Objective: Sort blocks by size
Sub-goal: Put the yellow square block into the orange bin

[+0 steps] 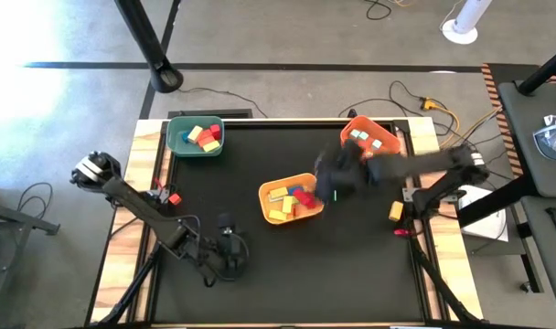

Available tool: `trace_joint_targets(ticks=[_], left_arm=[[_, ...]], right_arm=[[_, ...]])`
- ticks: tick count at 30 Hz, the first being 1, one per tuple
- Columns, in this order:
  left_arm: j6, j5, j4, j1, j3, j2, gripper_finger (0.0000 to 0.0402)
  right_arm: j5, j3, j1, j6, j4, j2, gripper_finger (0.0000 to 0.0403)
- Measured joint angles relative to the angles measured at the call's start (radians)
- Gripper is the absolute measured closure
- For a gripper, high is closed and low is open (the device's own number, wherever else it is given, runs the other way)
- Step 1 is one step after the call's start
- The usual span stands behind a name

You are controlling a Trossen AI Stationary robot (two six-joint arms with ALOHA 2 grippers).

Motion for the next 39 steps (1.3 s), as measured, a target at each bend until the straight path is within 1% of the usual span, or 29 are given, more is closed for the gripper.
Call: trace_joint_targets(ticks=[2,4,7,10,13,17,20,24,26,33,39], left_arm=[[0.010,-0.035,-0.001,0.004,0.004,0.016,0.0130],[0.012,-0.036,-0.010,0.005,0.005,0.022,0.0130],[0.007,-0.036,-0.021,0.004,0.005,0.031,0.0130],[-0.018,-0.022,-0.048,0.002,0.005,0.031,0.0130],[-0.038,-0.007,-0.074,0.002,0.004,0.031,0.0129],[-0.043,-0.007,-0.092,0.002,0.004,0.031,0.0129],[-0.039,-0.014,-0.090,0.002,0.004,0.031,0.0129],[-0.035,-0.016,-0.090,0.004,0.004,0.031,0.0129],[-0.033,-0.017,-0.091,0.004,0.004,0.031,0.0129],[-0.033,-0.019,-0.090,0.004,0.004,0.031,0.0129],[-0.036,-0.018,-0.090,0.004,0.004,0.031,0.0129]], right_arm=[[-0.044,-0.005,-0.124,0.070,-0.119,-0.031,0.0275],[-0.098,-0.010,-0.254,0.111,-0.217,-0.044,0.0275],[-0.139,-0.042,-0.448,0.127,-0.278,-0.050,0.0275],[-0.147,-0.108,-0.629,0.098,-0.257,-0.049,0.0275],[-0.166,-0.197,-0.782,0.068,-0.208,-0.035,0.0275],[-0.230,-0.323,-0.945,0.032,-0.096,-0.010,0.0275],[-0.252,-0.406,-1.010,0.008,0.037,0.006,0.0275],[-0.318,-0.488,-1.057,-0.010,0.212,0.035,0.0275],[-0.345,-0.517,-1.069,-0.009,0.264,0.060,0.0275],[-0.398,-0.542,-1.079,0.010,0.274,0.155,0.0275],[-0.410,-0.539,-1.078,0.011,0.273,0.188,0.0275]])
